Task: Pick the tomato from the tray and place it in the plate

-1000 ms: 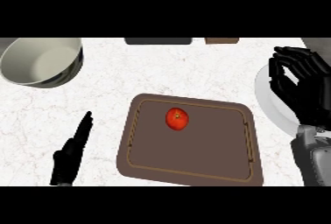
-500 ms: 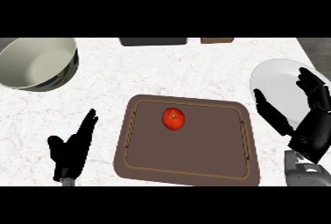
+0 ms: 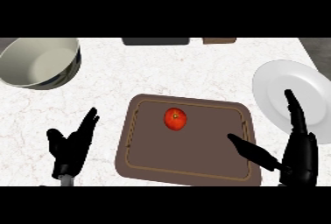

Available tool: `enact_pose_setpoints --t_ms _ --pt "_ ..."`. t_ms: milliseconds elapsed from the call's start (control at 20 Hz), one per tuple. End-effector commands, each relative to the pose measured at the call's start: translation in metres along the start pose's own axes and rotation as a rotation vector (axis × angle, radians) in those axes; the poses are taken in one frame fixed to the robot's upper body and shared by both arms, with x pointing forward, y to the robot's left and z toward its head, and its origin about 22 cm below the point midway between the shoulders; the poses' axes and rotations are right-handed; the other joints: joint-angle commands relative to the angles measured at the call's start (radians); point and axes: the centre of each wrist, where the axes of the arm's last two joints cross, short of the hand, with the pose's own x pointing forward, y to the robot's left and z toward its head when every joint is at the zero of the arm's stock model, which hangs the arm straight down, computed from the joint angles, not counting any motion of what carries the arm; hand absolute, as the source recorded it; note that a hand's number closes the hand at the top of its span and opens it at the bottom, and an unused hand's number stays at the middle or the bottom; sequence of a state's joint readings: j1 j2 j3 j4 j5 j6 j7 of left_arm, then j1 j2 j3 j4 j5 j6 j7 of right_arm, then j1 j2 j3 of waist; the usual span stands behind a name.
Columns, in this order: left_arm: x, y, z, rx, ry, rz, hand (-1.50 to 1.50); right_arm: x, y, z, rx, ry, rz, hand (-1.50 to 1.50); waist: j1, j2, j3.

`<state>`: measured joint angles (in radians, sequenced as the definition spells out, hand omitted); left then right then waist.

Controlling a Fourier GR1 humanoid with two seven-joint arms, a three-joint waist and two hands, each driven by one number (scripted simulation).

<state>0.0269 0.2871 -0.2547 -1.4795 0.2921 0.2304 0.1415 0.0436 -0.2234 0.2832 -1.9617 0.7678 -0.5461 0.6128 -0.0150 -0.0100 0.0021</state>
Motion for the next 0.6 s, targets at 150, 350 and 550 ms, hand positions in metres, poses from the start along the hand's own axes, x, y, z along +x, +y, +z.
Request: enact_pose_setpoints --t_ms 150,350,550 --pt "-0.011 -0.004 0.000 -0.031 0.075 0.002 0.00 0.053 -0.001 0.014 0.218 0.119 0.239 -1.50 0.015 0.007 -0.008" --pt "0.005 -0.001 -0.018 -0.032 0.051 0.008 0.00 0.085 0.024 0.005 0.275 0.192 0.340 -1.50 0.020 0.013 -0.005" --pt "-0.001 -0.019 -0.006 -0.035 0.050 -0.012 0.00 0.125 0.042 0.014 0.303 0.201 0.358 -1.50 0.023 0.008 -0.004"
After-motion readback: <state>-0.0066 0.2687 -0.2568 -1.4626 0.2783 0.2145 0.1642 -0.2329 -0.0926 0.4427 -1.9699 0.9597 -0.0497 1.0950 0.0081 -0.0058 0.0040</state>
